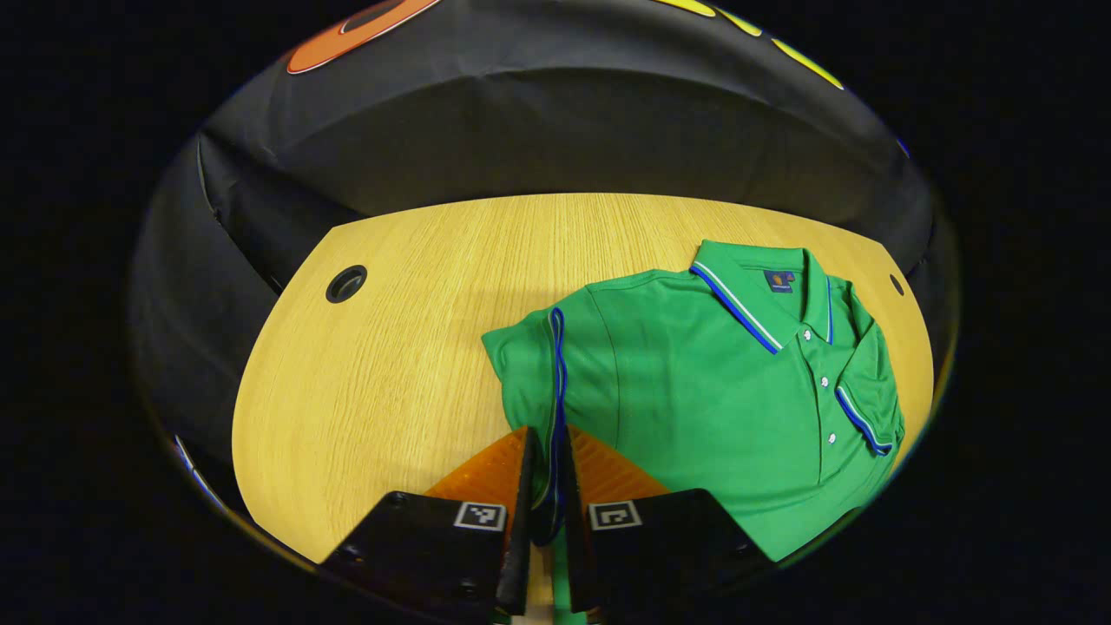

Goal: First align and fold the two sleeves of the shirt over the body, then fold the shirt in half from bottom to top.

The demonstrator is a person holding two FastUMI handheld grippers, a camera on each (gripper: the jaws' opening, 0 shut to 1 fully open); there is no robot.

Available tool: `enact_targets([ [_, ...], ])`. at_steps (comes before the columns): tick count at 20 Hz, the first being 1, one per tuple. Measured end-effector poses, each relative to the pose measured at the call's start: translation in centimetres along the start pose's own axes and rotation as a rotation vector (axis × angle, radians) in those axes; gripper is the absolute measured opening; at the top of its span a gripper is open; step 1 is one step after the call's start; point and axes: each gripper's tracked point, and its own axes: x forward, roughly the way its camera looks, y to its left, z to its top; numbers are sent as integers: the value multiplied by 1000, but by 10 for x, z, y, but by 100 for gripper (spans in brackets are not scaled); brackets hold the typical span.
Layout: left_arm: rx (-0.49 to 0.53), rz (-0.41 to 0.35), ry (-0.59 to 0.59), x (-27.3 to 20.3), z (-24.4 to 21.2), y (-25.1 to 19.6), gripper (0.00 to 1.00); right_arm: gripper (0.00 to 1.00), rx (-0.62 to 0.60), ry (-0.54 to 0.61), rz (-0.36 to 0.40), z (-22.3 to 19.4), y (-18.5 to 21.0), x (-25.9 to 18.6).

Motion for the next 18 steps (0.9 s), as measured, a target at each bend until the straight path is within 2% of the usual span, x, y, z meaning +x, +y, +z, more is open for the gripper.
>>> enact_targets([
  [1,1,0,7,-1,0,1,15,95,2,-1,3,1,0,0],
  [5,11,-13,25,-2,0,-1,6,93,-1,-12,14,8,-1,3],
  [6,12,-18,21,-3,3,-1,5,95,-3,-15,18,9,0,4],
  [7,15,-23,14,-6,5,-3,5,93,-5,-18,22,11,1,4],
  [8,21,-25,8,-10,8,-4,5,95,-6,-19,24,11,1,4],
  [12,74,-38,-17,-27,24,-15,4,93,-2,-19,35,11,1,7],
  [18,149,-76,-61,-48,41,-55,4,95,14,-21,30,10,-4,11],
])
